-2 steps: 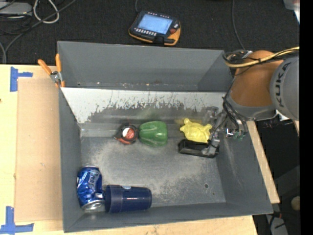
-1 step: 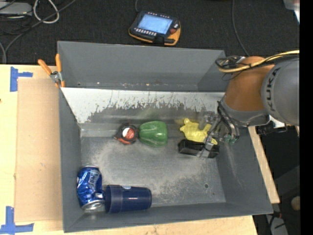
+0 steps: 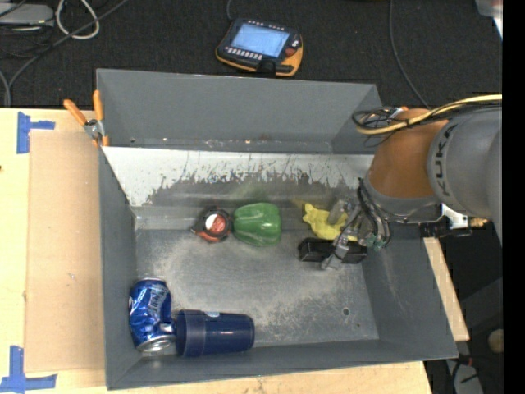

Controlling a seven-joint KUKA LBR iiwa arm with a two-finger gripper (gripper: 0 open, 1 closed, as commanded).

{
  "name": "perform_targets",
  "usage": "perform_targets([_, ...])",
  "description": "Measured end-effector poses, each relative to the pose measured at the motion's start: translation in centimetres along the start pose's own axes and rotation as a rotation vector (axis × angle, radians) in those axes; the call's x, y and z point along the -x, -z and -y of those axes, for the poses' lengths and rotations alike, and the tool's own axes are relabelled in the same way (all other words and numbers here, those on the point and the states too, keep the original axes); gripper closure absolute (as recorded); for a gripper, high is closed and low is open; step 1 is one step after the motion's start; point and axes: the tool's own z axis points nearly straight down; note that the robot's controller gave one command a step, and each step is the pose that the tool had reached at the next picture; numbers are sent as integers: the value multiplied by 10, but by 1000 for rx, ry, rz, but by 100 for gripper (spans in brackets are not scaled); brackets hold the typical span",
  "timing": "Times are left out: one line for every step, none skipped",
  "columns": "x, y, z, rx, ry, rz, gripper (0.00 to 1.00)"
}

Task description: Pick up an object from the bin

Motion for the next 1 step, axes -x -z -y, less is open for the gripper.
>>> perform_targets([8,2,-3,-3,-71,-4,100])
